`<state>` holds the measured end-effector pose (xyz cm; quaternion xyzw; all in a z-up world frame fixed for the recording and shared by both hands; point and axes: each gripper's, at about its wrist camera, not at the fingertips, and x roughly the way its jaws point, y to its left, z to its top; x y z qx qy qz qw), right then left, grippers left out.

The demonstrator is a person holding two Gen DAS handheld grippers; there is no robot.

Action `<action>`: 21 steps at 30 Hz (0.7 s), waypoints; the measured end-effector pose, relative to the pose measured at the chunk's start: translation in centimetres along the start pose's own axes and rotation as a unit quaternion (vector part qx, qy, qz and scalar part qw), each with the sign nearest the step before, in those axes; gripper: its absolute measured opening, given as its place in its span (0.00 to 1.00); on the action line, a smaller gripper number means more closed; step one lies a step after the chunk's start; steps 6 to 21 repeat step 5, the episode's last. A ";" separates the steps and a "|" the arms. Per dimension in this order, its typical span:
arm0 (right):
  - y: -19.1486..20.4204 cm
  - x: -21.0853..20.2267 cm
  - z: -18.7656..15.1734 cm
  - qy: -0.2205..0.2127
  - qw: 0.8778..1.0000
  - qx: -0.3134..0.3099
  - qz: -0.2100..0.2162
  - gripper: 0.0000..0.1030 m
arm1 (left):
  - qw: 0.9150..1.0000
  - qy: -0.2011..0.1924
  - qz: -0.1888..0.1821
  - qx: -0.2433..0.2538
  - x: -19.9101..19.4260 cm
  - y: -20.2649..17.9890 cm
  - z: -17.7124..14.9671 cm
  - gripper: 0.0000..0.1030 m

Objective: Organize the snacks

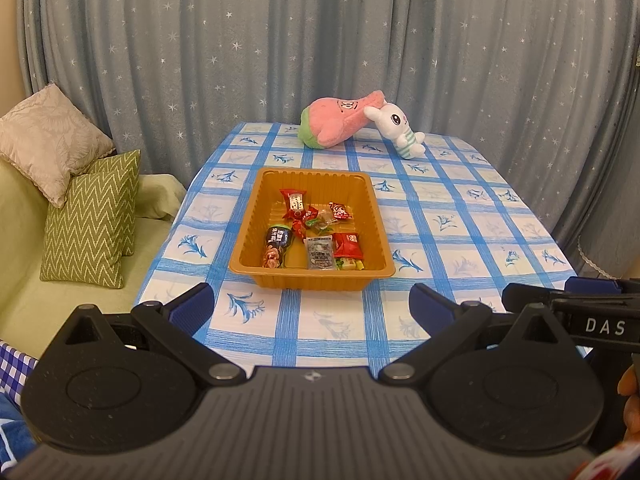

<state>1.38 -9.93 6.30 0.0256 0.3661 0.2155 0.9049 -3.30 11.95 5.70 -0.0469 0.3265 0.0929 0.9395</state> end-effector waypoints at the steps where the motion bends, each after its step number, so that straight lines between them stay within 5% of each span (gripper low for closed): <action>1: 0.0 0.0 0.0 0.000 1.000 0.000 0.000 0.84 | 1.000 -0.001 0.000 -0.001 0.0 0.0 0.0 1.00; 21: 0.0 0.0 0.0 0.000 1.000 0.001 0.000 0.84 | 1.000 -0.006 0.002 -0.002 0.1 -0.2 -0.3 1.00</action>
